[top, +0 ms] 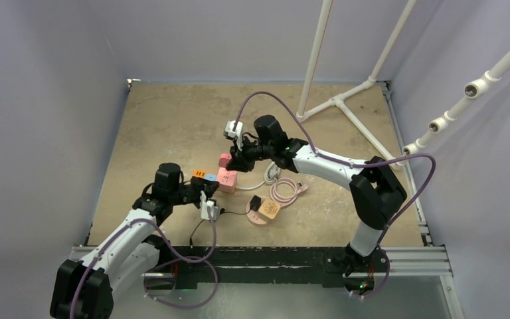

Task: Insert the plug
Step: Insert the plug into the socket.

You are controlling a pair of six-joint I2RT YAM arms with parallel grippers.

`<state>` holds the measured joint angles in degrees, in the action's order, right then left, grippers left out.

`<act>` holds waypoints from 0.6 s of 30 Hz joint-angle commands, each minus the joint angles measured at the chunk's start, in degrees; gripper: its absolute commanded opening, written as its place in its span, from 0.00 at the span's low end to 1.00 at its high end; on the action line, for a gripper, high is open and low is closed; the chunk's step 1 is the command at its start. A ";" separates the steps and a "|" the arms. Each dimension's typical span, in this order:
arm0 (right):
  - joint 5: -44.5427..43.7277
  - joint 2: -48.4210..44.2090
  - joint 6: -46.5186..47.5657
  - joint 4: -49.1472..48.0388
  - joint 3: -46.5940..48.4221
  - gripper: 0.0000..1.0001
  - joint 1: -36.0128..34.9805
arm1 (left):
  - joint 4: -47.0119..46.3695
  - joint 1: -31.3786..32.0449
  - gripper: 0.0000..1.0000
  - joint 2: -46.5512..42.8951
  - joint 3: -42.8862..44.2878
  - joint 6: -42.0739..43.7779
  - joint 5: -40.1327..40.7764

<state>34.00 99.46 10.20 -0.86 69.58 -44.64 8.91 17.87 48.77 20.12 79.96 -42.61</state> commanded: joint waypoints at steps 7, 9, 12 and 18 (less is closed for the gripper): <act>-0.03 1.70 1.21 -0.36 3.29 0.00 -1.04 | 1.50 0.50 0.03 0.89 -0.85 4.65 0.07; -0.26 1.83 1.24 -0.28 3.13 0.00 -1.29 | 1.64 0.50 0.03 0.88 -0.79 4.62 0.08; -0.74 1.96 1.32 -0.15 2.99 0.00 -1.56 | 2.10 0.59 0.01 0.75 -0.79 4.65 0.14; -0.81 2.05 1.40 0.44 3.10 0.00 -1.98 | 3.48 0.59 0.00 0.19 -0.70 5.10 0.51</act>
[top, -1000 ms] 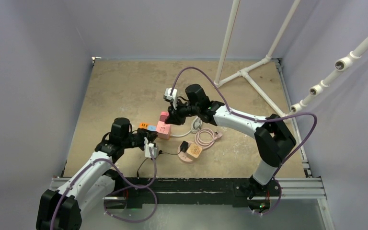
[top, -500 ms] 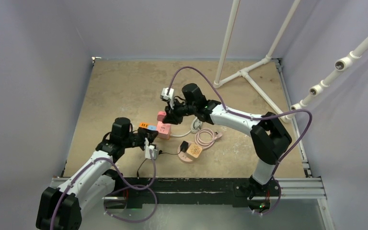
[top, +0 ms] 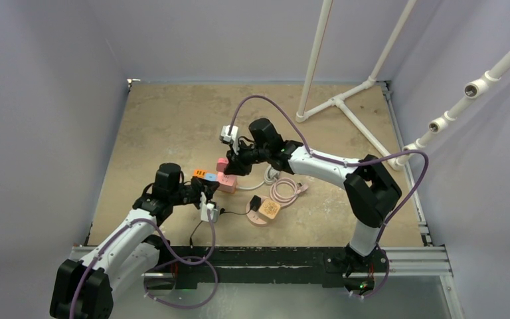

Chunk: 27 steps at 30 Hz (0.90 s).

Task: Insert the plug
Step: Insert the plug into the socket.

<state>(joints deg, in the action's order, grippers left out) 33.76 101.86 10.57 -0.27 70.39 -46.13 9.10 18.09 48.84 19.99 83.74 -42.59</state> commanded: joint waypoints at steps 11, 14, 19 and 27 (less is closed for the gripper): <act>-2.09 -1.29 1.47 0.19 0.95 0.00 -0.80 | 4.60 0.37 0.00 -0.29 -0.42 1.98 0.45; -2.20 -1.52 1.56 0.19 0.49 0.00 -0.80 | 4.87 0.37 0.00 -0.24 -0.46 2.10 0.57; -1.95 -2.06 1.31 0.19 -0.39 0.00 -0.80 | 5.16 0.36 0.00 -0.28 -0.42 2.17 0.61; -1.79 -2.80 1.12 0.19 -1.50 0.00 -0.88 | 5.57 0.37 0.00 -0.43 -0.11 2.21 0.67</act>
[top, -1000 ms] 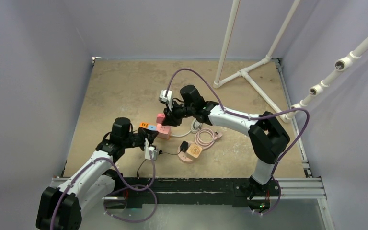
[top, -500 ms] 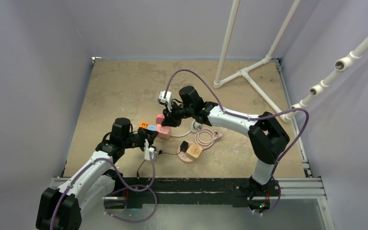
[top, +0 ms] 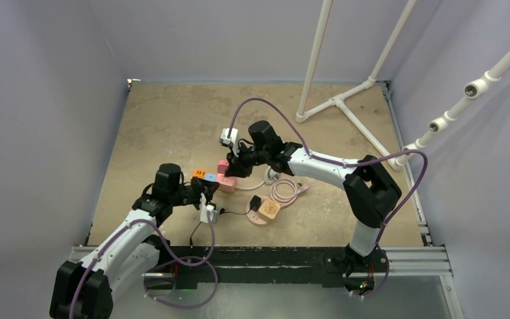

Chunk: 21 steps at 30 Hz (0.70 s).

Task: Insert the plug
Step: Insert the plug into the socket.

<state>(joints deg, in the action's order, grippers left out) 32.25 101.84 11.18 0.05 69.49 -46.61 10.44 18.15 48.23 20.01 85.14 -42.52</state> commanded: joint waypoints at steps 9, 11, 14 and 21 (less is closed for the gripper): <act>-0.08 -2.97 0.33 -0.14 -1.11 0.00 -0.50 | 4.59 0.30 0.00 0.03 0.12 0.81 0.49; 0.01 -3.03 0.29 -0.14 -1.19 0.00 -0.58 | 4.78 0.28 0.00 0.02 0.19 0.79 0.44; -0.08 -3.21 0.18 -0.14 -1.58 0.00 -0.65 | 4.86 0.33 0.00 0.00 0.17 0.88 0.43; -0.08 -2.91 -0.15 -0.14 -1.91 0.00 -0.85 | 5.11 0.30 0.00 0.11 0.23 1.14 0.31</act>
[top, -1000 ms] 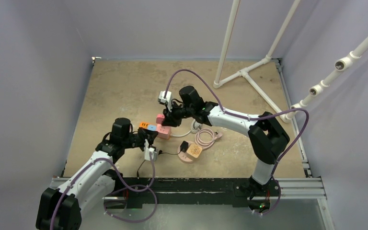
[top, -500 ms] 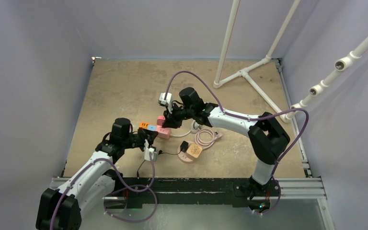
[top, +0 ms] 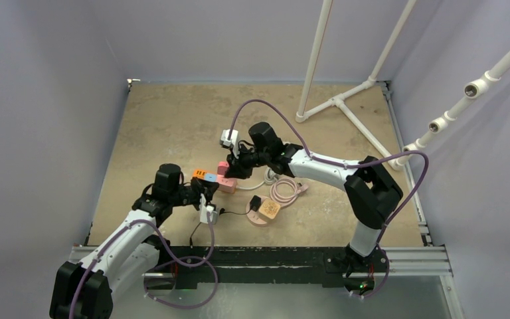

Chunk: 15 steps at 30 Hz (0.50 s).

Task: Insert the plug
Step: Insert the plug into the socket.

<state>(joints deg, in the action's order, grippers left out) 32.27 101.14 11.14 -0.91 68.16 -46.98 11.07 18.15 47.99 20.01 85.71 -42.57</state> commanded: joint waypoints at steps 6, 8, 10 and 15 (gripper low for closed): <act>-1.00 -1.74 -0.06 0.82 -1.05 0.00 -1.13 | 5.06 0.30 0.00 0.19 0.42 0.77 0.39; -1.53 -1.65 0.09 0.82 -0.97 0.00 -1.18 | 5.10 0.30 0.00 0.18 0.46 0.80 0.40; -1.81 -1.65 0.20 0.82 -0.86 0.00 -1.27 | 5.10 0.30 0.00 0.23 0.46 0.92 0.36; -2.29 -1.41 0.29 0.82 -0.68 0.00 -1.77 | 5.10 0.30 0.00 0.58 0.67 0.90 0.20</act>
<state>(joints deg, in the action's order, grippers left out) 30.94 101.08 11.16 -0.95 68.10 -47.81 11.68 18.15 47.72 20.03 86.19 -42.57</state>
